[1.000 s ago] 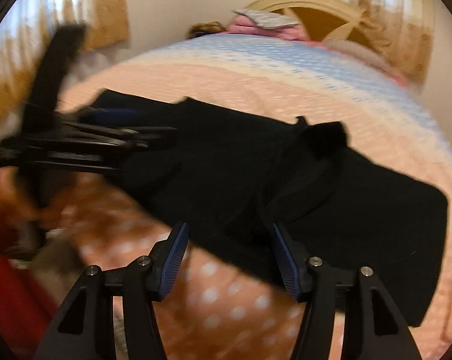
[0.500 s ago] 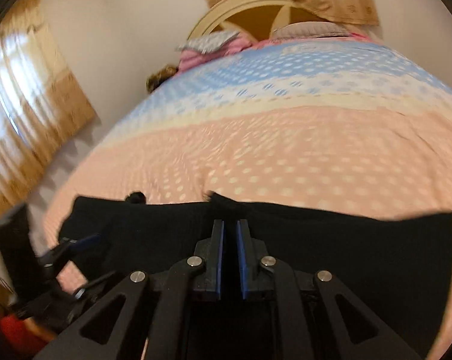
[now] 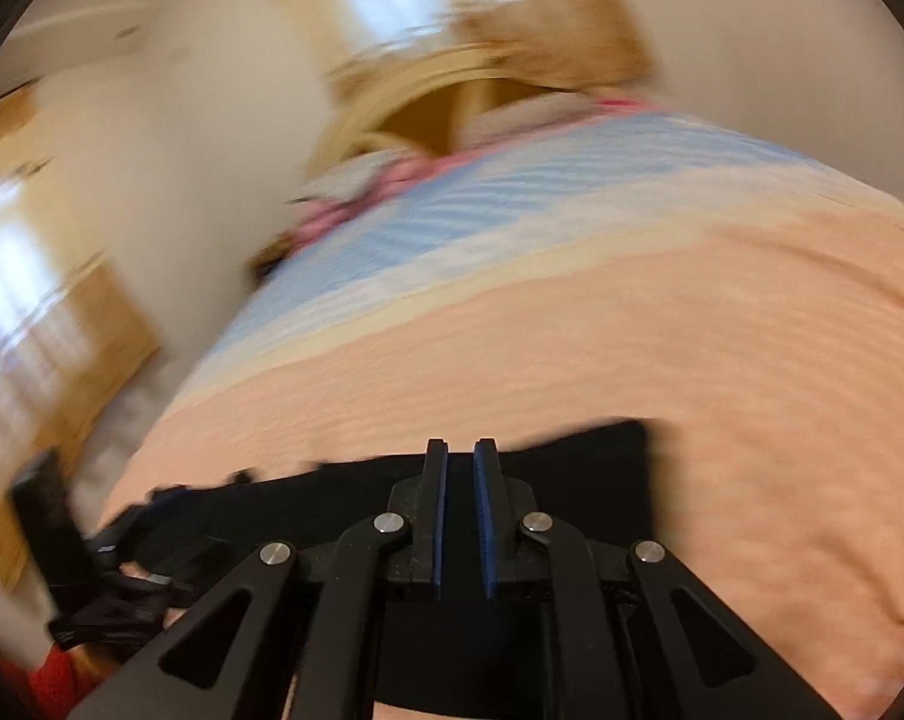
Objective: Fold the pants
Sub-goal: 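Close the right tool on the folded pants edge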
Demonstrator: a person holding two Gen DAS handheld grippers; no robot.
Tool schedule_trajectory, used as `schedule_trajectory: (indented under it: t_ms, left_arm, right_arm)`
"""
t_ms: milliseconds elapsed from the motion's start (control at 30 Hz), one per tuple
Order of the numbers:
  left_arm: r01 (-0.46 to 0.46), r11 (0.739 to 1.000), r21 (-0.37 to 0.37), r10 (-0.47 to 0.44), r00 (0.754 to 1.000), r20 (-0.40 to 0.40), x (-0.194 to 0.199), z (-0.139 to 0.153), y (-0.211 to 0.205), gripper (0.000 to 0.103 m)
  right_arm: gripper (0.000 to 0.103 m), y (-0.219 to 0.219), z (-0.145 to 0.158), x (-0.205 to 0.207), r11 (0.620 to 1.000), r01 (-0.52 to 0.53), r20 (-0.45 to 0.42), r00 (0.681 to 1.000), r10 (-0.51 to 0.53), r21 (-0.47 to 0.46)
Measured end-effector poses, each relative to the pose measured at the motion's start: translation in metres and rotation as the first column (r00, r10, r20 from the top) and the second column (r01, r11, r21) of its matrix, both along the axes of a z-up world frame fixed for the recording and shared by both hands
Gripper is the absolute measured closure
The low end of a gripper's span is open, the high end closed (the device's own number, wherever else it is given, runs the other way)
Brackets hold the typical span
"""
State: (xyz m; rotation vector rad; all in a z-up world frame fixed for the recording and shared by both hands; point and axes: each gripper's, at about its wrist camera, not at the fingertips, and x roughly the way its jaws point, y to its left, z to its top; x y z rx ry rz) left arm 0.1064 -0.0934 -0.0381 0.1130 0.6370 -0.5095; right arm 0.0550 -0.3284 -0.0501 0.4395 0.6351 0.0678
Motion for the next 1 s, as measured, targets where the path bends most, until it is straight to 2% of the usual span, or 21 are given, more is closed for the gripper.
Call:
schedule_trajectory:
  t_ms: [33, 133, 233, 300, 367, 500, 567, 667, 733, 833, 933, 1000]
  left_arm:
    - [0.000, 1.000, -0.007, 0.000, 1.000, -0.012, 0.003, -0.001, -0.006, 0.000]
    - [-0.011, 1.000, -0.020, 0.010, 0.997, -0.081, 0.010, -0.016, -0.024, 0.000]
    - [-0.064, 0.996, 0.060, 0.073, 0.983, -0.171, 0.011, -0.047, -0.032, 0.000]
    - [-0.084, 0.996, 0.039, 0.089, 0.984, -0.151, 0.002, -0.053, -0.028, 0.000]
    - [-0.074, 0.994, 0.076, 0.083, 0.988, -0.128, -0.004, -0.052, -0.033, 0.000]
    - [-0.081, 0.995, 0.063, 0.089, 0.985, -0.146, -0.003, -0.051, -0.031, 0.000]
    - [-0.080, 0.995, 0.057, 0.088, 0.985, -0.147, -0.004, -0.046, -0.031, 0.000]
    - [-0.080, 0.995, 0.059, 0.089, 0.980, -0.177, -0.001, -0.044, -0.029, 0.000]
    - [-0.085, 0.995, 0.059, 0.095, 0.976, -0.195, 0.000, -0.042, -0.027, 0.000]
    - [-0.097, 0.993, 0.069, 0.110, 0.971, -0.213, 0.000, -0.042, -0.023, 0.000]
    - [-0.108, 0.991, 0.078, 0.121, 0.973, -0.196, -0.003, -0.039, -0.017, 0.000]
    - [-0.115, 0.989, 0.089, 0.130, 0.975, -0.178, -0.005, -0.038, -0.012, 0.000]
  right_arm:
    - [0.093, -0.014, -0.006, -0.004, 0.999, 0.035, -0.028, 0.999, -0.035, 0.013]
    - [0.093, -0.025, -0.017, -0.004, 0.999, 0.045, -0.056, 0.997, -0.044, 0.017]
    - [0.094, -0.026, -0.032, 0.013, 0.998, 0.063, -0.128, 0.990, -0.065, -0.023]
    - [0.094, -0.027, -0.043, 0.026, 0.997, 0.078, -0.146, 0.986, -0.079, -0.015]
    - [0.094, -0.025, -0.049, 0.038, 0.996, 0.085, -0.157, 0.983, -0.090, -0.037]
    - [0.094, -0.024, -0.050, 0.041, 0.994, 0.103, -0.147, 0.983, -0.109, -0.045]
    - [0.094, -0.021, -0.044, 0.036, 0.992, 0.111, -0.115, 0.986, -0.116, -0.052]
    - [0.094, -0.012, -0.024, 0.012, 0.987, 0.144, -0.022, 0.989, -0.146, -0.075]
    - [0.094, 0.004, -0.013, -0.004, 0.986, 0.125, 0.015, 0.992, -0.124, -0.106]
    - [0.094, 0.025, -0.013, -0.014, 0.987, 0.086, -0.008, 0.996, -0.088, -0.137]
    - [0.094, 0.042, -0.027, -0.014, 0.984, 0.048, -0.059, 0.997, -0.059, -0.169]
    - [0.093, 0.046, -0.040, -0.008, 0.987, 0.038, -0.102, 0.993, -0.055, -0.158]
